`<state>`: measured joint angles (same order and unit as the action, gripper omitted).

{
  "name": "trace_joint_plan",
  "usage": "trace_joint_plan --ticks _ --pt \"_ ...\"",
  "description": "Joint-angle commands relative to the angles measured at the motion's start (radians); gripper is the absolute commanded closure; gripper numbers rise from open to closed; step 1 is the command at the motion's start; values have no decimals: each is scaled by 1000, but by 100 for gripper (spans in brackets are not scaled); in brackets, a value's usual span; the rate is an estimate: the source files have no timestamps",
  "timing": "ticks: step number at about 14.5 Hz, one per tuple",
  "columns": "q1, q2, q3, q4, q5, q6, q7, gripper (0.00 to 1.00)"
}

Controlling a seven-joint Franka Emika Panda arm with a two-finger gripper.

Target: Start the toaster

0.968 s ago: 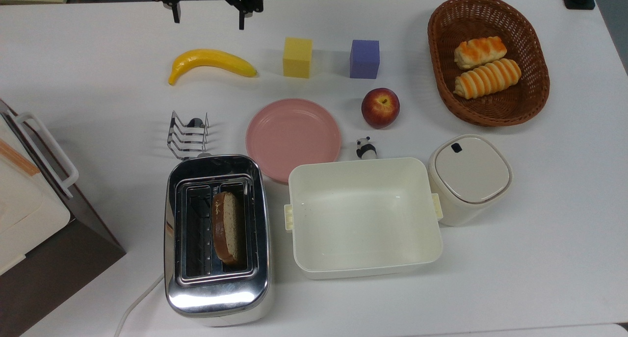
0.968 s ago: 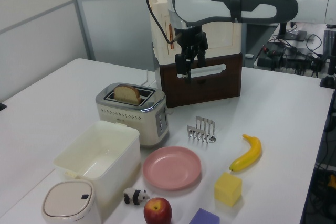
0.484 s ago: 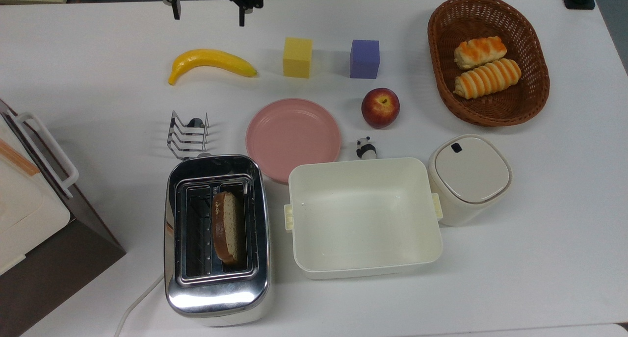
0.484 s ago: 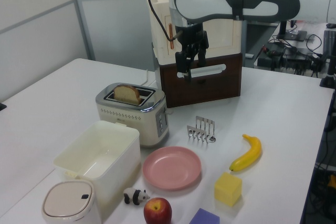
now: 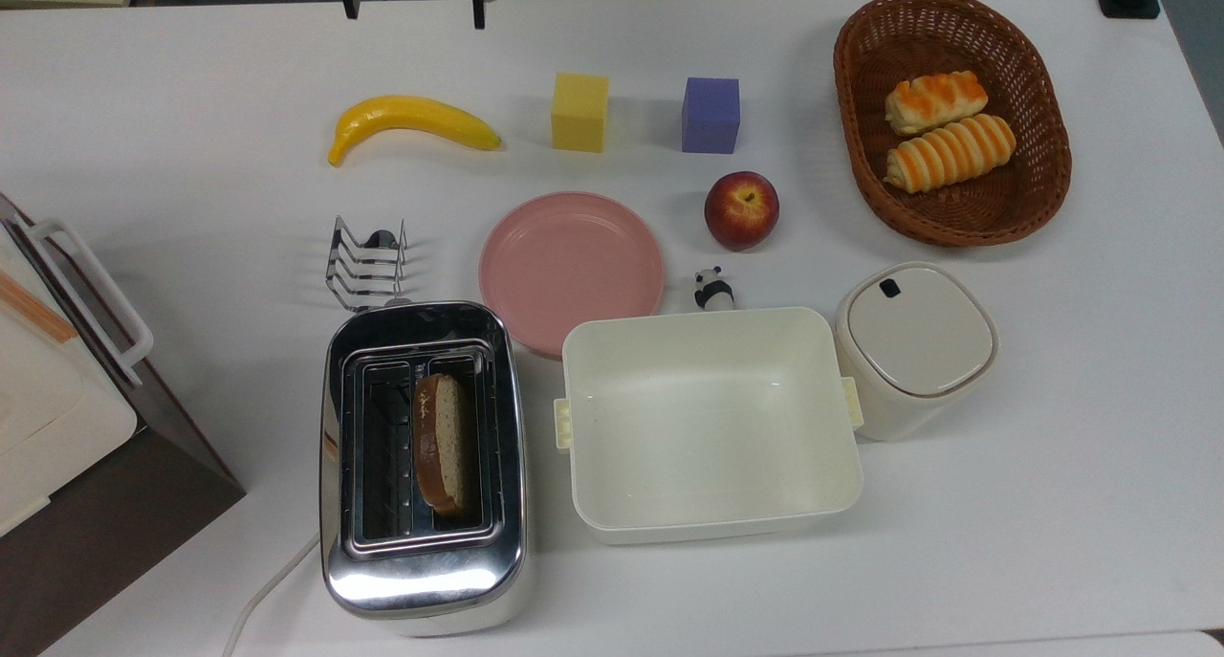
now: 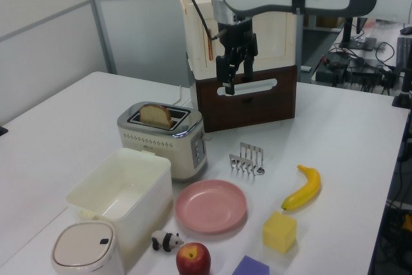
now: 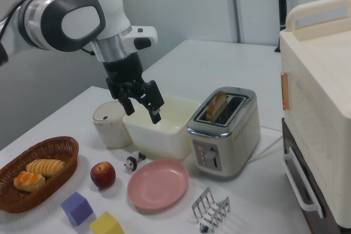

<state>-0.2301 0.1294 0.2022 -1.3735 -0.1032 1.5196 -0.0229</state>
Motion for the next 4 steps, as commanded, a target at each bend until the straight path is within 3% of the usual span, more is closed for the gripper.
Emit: trace_joint_plan --ticks 1,4 --pt "-6 -28 -4 -24 48 -19 17 0" --pt "-2 -30 -7 -24 80 -21 21 0"
